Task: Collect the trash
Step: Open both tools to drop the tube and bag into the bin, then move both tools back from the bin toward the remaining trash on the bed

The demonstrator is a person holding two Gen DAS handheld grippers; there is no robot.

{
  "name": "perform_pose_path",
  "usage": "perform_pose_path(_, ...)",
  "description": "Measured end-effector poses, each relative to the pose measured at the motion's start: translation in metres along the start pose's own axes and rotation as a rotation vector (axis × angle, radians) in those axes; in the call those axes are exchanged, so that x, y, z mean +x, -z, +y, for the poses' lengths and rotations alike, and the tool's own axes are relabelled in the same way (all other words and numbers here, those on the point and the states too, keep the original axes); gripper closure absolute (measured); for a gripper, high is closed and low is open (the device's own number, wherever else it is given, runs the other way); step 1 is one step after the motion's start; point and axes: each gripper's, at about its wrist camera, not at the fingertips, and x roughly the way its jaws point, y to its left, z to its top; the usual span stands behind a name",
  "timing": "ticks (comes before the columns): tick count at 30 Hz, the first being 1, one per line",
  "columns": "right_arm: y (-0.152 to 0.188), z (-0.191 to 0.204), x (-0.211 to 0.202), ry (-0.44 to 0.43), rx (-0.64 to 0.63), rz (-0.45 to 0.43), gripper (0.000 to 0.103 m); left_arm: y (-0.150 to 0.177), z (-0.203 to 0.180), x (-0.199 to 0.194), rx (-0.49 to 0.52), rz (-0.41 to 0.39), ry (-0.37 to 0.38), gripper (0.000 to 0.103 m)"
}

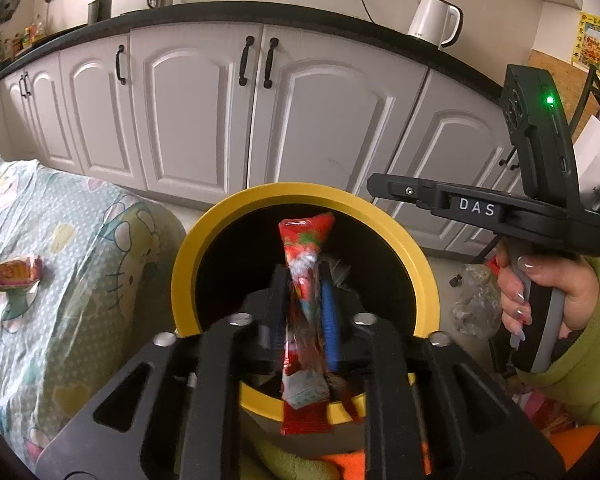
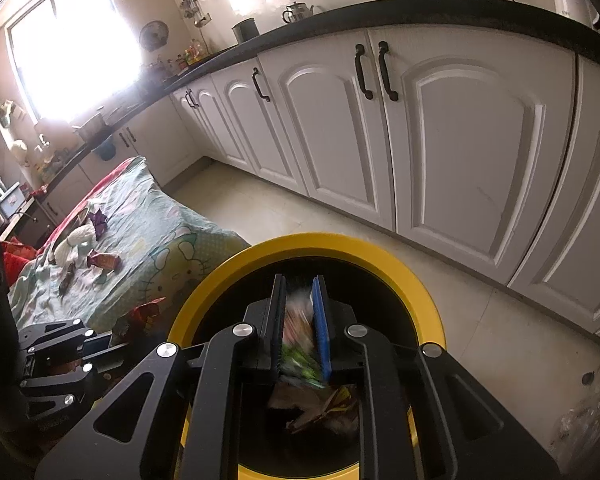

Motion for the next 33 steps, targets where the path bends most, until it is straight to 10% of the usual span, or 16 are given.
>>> perform_pose_path(15,-0.004,0.004,-0.009,-0.004,0.02,-0.036,0.055,-0.001,0.025,-0.03,-0.063,-0.066,-0.116,0.012)
perform_pose_path(33,-0.021,0.089,-0.021,-0.093,-0.139,-0.092,0.031,0.007,0.099,-0.109,-0.231,-0.208,-0.378,0.011)
